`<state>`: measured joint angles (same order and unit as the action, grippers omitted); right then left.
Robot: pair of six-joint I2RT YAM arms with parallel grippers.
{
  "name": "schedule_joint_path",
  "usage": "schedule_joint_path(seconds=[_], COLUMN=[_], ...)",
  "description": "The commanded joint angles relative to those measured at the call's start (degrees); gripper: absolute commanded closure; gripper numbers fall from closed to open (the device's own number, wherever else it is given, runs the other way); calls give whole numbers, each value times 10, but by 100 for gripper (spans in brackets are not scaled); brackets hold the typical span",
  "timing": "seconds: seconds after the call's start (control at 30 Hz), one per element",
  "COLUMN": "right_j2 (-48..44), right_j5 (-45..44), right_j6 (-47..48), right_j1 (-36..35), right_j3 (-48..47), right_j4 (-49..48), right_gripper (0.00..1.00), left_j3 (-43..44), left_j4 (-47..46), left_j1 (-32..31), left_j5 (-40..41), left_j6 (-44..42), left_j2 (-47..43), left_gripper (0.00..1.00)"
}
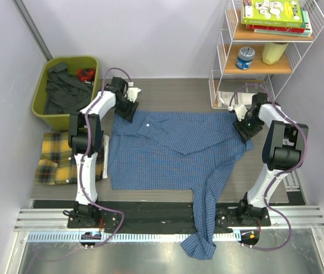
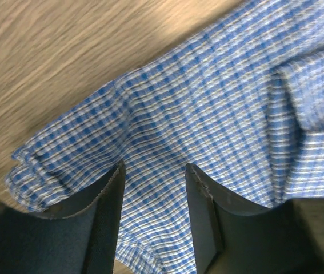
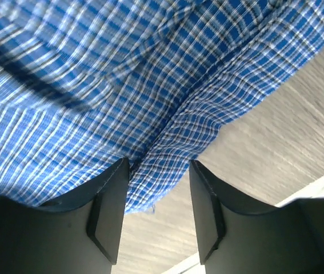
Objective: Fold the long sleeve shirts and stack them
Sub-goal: Fold the shirt
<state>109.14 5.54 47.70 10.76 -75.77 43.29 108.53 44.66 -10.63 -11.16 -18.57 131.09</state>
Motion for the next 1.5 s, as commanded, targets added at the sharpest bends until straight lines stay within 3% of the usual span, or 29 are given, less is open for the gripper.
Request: schedule_joint_path(seconds=[0.0, 0.07, 0.1, 0.17, 0.2, 0.33, 0.43, 0.53, 0.6, 0.7, 0.83, 1.17, 1.37, 1.47], right_j2=[-126, -172, -213, -255, -274, -390, -429, -418, -402, -405, -402, -338, -343, -373], right_j5=[56, 134, 152, 198, 208, 212, 186, 168, 156, 131, 109, 98, 85, 74], right_j6=[44, 93, 130, 176, 209, 236, 218, 220, 230, 249, 268, 299, 346, 355], right_j1=[4, 3, 0, -26, -40, -168, -275, -360, -384, -420, -450, -504, -556, -587], right_j3=[-18, -12, -6, 16, 30, 127, 204, 232, 243, 274, 300, 287, 293, 305], right_j4=[87, 177, 199, 269, 282, 270, 197, 182, 188, 173, 151, 125, 168, 176], right_gripper=[46, 39, 37, 36, 33, 23, 17, 17, 19, 20, 20, 21, 31, 41], left_j3=[-51, -124, -149, -225, -251, -418, -498, -521, -520, -526, -532, -538, -539, -536], left_j4=[10, 17, 36, 60, 69, 47, -2, 10, 58, 88, 120, 112, 111, 112], left_j1=[4, 4, 4, 3, 2, -28, -32, -37, -40, -40, -40, -40, -26, -19], left_j5=[-127, -168, -206, -253, -273, -319, -330, -301, -273, -229, -201, -177, -180, -184], left_j6=[-7, -36, -51, -90, -101, -131, -105, -117, -172, -213, -279, -295, -288, -283], left_j2=[-122, -206, -236, -284, -334, -461, -526, -522, -507, -490, -473, -450, -437, -439], left_gripper=[50, 44, 33, 31, 12, 7, 8, 19, 28, 35, 36, 32, 35, 35])
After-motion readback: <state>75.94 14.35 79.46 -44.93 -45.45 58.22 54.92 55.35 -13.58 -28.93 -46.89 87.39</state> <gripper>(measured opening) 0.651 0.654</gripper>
